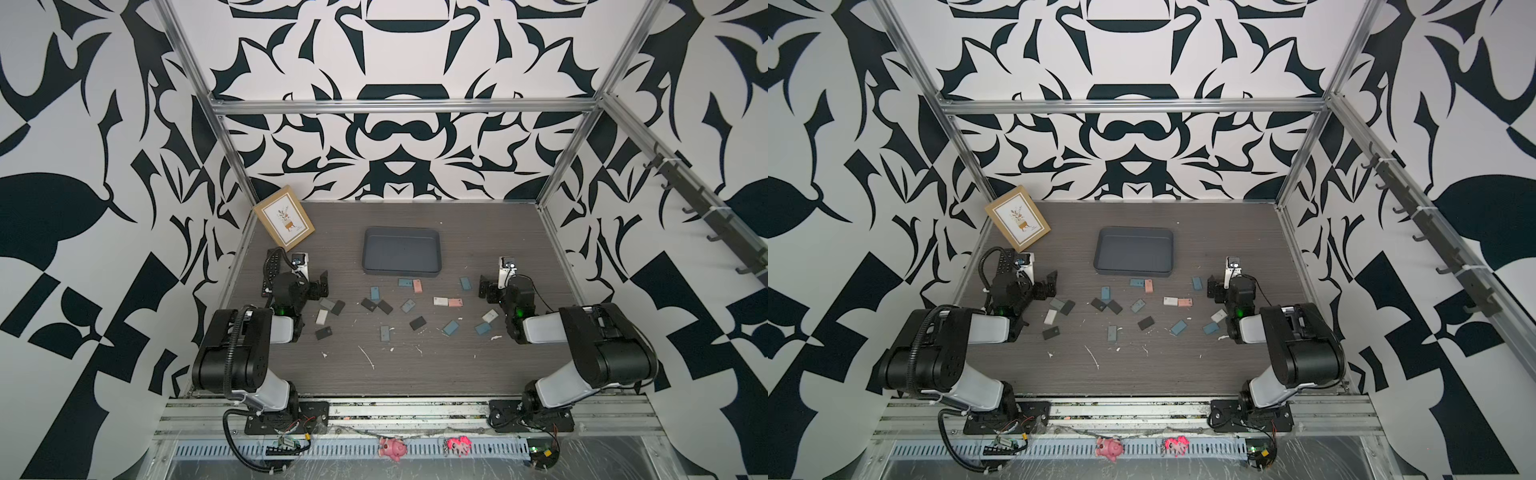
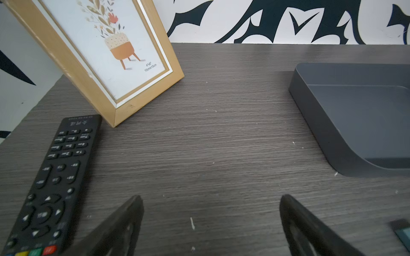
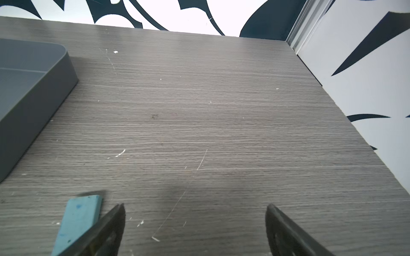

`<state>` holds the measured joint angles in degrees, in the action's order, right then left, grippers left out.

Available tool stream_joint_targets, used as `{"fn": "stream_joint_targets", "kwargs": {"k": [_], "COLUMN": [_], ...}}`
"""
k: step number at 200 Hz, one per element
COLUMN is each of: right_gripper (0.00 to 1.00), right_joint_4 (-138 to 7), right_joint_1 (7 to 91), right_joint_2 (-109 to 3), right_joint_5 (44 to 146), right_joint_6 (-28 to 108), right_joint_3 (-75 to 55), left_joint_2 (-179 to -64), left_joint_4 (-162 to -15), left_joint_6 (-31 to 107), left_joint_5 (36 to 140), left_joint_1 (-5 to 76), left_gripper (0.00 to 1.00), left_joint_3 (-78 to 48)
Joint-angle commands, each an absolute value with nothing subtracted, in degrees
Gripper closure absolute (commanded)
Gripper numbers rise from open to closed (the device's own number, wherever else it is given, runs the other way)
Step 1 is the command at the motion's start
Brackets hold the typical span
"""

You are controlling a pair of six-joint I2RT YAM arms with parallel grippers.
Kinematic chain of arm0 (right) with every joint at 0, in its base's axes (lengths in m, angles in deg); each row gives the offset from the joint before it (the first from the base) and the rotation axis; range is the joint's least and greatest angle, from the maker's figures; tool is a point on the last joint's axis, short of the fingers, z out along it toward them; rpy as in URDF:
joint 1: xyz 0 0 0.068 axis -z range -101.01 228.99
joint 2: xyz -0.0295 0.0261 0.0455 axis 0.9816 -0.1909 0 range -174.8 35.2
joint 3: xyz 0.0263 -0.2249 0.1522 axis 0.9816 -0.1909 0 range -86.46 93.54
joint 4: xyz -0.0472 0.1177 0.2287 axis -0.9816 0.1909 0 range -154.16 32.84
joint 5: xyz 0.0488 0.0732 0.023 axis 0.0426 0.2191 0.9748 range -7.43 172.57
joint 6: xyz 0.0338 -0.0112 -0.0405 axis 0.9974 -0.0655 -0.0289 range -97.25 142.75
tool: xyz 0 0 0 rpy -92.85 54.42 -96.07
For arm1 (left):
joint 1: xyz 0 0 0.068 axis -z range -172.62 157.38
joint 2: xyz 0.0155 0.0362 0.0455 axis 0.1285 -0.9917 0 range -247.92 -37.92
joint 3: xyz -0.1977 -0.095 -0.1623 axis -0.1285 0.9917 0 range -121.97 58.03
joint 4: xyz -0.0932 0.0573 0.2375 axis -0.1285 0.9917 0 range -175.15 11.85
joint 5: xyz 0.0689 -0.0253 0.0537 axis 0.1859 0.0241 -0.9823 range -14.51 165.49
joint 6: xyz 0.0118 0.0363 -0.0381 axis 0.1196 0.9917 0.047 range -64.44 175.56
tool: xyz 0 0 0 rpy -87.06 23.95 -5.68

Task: Put the eraser in the storage box
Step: Adjust the storage box at the center of the board.

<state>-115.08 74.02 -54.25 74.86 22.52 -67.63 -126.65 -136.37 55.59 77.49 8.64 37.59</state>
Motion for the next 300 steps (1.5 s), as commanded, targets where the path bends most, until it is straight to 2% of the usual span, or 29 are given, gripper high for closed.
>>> {"fn": "stream_joint_targets", "kwargs": {"k": [1, 238, 260, 276, 300], "right_gripper": [0.0, 0.0, 0.0, 0.0, 0.0], "right_joint_4": [-116.93, -116.38, -112.99, -103.45, -101.83], "right_joint_1": [73.88, 73.87, 73.84, 73.85, 73.88], "right_joint_2": [-53.96, -54.11, -51.81, -47.0, -42.87], "right_joint_5": [74.86, 74.05, 68.09, 62.37, 59.79], "right_joint_6": [21.97, 22.39, 23.94, 26.86, 27.33], "right_joint_3": [-66.34, -65.78, -64.77, -62.02, -62.85], "left_joint_2": [-127.37, -127.44, -126.81, -122.23, -116.47], "left_joint_4": [-137.53, -136.71, -137.56, -128.46, -110.71], "left_joint_6": [55.86, 56.18, 55.45, 53.54, 49.58], "left_joint_5": [78.13, 78.12, 76.25, 73.09, 67.11], "left_joint_1": [8.79, 8.56, 8.54, 8.18, 8.17], "left_gripper": [0.01, 0.01, 0.01, 0.01, 0.01], "left_joint_3": [36.68, 36.24, 36.7, 34.24, 26.89]}}
